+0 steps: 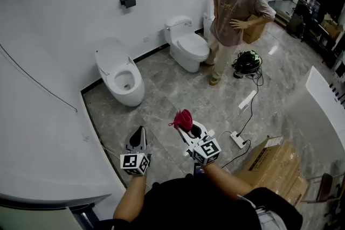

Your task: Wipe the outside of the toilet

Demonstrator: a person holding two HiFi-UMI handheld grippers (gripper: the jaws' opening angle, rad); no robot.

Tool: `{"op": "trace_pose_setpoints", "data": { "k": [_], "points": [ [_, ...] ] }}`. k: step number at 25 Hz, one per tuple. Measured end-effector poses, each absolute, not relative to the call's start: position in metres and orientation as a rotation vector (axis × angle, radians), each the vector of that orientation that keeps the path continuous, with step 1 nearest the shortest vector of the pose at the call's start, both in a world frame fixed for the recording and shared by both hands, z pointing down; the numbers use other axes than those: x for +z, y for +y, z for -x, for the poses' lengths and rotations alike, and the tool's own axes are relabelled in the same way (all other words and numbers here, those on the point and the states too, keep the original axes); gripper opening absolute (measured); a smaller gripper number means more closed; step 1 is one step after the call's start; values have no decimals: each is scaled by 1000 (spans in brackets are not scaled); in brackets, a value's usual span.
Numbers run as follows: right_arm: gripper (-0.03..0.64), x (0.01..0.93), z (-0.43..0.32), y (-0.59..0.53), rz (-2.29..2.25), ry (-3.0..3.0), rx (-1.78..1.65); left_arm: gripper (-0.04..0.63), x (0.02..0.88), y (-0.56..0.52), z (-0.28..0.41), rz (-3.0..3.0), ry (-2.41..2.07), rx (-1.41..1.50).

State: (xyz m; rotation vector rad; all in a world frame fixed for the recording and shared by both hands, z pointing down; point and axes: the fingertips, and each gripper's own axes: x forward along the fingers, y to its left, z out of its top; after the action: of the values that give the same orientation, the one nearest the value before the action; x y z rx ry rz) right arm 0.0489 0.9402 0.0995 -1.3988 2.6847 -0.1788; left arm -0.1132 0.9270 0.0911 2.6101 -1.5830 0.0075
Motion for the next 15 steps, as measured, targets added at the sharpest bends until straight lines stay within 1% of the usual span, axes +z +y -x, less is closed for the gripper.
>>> {"op": "trace_pose_setpoints", "data": {
  "k": [4, 15],
  "points": [
    [149, 98, -66, 921, 1426, 2701, -191, 11, 103, 907, 102, -2574, -1591, -60],
    [150, 113, -105, 902, 1426, 2709, -178, 11, 98, 895, 79, -2551, -1650, -72]
  ]
}}
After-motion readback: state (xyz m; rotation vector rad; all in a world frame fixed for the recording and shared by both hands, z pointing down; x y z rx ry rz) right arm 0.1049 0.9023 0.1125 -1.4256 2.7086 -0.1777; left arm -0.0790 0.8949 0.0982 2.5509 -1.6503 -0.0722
